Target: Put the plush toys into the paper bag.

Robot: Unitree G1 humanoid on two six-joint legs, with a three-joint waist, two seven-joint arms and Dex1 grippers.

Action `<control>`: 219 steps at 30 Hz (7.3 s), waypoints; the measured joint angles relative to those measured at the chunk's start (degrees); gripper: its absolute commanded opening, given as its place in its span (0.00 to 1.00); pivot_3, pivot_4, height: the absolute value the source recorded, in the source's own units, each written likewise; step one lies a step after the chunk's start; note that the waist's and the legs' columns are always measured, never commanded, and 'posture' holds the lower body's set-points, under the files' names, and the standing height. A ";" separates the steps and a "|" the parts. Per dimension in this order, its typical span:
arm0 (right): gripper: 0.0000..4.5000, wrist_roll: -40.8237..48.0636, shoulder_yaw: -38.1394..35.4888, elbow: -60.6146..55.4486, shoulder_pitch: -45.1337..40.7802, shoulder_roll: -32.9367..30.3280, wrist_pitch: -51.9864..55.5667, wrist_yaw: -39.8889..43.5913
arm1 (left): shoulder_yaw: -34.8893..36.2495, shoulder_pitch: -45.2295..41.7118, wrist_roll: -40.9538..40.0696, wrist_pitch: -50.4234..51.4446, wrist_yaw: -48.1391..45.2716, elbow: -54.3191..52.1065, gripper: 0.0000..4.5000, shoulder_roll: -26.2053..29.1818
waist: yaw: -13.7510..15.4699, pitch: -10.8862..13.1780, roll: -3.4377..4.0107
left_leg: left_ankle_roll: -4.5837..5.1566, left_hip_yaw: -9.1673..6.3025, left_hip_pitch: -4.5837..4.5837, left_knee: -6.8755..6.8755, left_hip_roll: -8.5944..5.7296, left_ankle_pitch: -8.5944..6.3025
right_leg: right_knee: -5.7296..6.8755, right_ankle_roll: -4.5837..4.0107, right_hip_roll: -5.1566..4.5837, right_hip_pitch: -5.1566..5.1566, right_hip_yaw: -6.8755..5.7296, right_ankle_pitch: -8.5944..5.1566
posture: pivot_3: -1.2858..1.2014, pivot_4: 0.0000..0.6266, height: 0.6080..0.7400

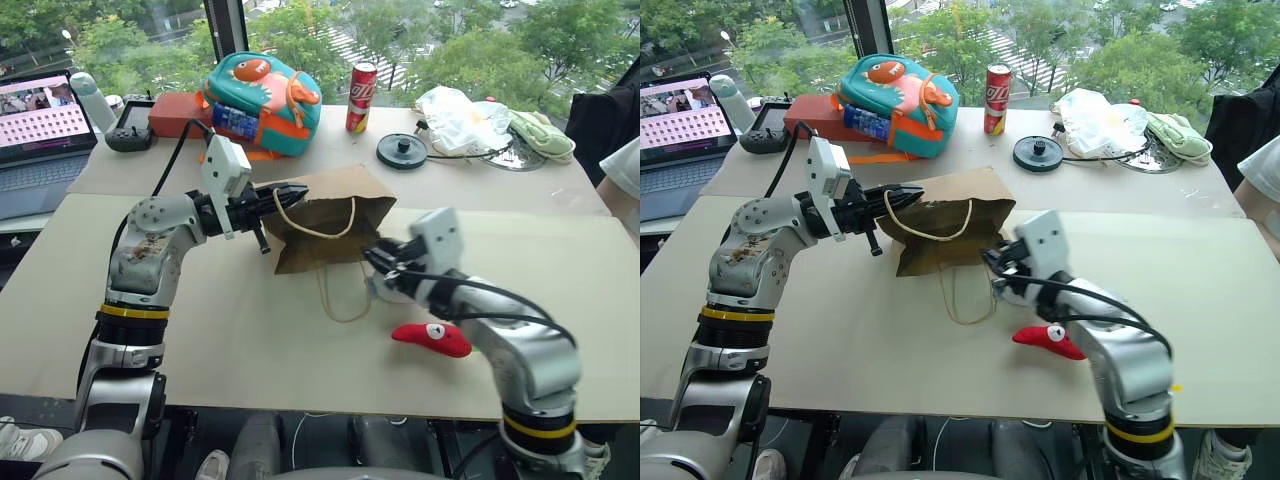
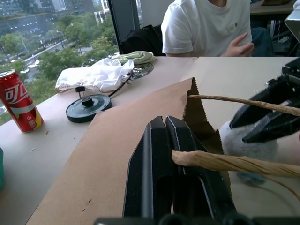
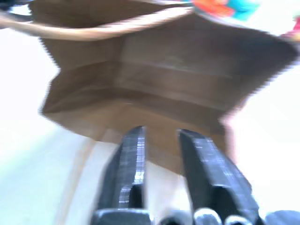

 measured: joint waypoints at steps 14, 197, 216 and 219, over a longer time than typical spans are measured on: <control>1.00 -2.44 5.70 6.23 3.03 -5.75 1.77 -2.46 | -0.01 0.00 0.00 0.00 -0.23 0.01 0.00 0.01 | -0.17 0.00 0.01 | 0.00 0.00 0.02 -0.02 -0.01 0.00 | 0.00 -0.01 0.00 0.00 0.02 -0.02 | 0.52 0.24 0.91; 0.97 -4.00 18.36 10.15 -19.98 -2.21 9.94 1.15 | -1.04 0.30 0.00 2.01 -1.76 0.03 0.00 -0.50 | -0.02 0.09 0.16 | 0.09 -0.16 -0.36 0.02 -0.01 -0.05 | 0.08 -0.06 0.07 -0.33 0.00 -0.02 | 0.52 0.24 0.91; 0.97 -2.93 22.21 7.33 -8.60 4.86 15.03 -6.22 | -1.07 0.29 0.02 1.40 -1.95 0.94 0.00 -0.56 | -0.22 0.09 0.16 | 0.09 -0.18 -0.34 0.03 -0.02 -0.05 | 0.07 -0.06 0.08 -0.32 0.01 -0.02 | 0.52 0.24 0.91; 0.97 -3.97 23.30 8.68 -8.10 4.94 13.48 -6.90 | -1.07 0.28 0.02 1.36 -1.99 1.07 0.00 -0.56 | -0.24 0.09 0.16 | 0.09 -0.18 -0.33 0.03 -0.02 -0.05 | 0.07 -0.06 0.09 -0.32 0.01 -0.03 | 0.52 0.24 0.91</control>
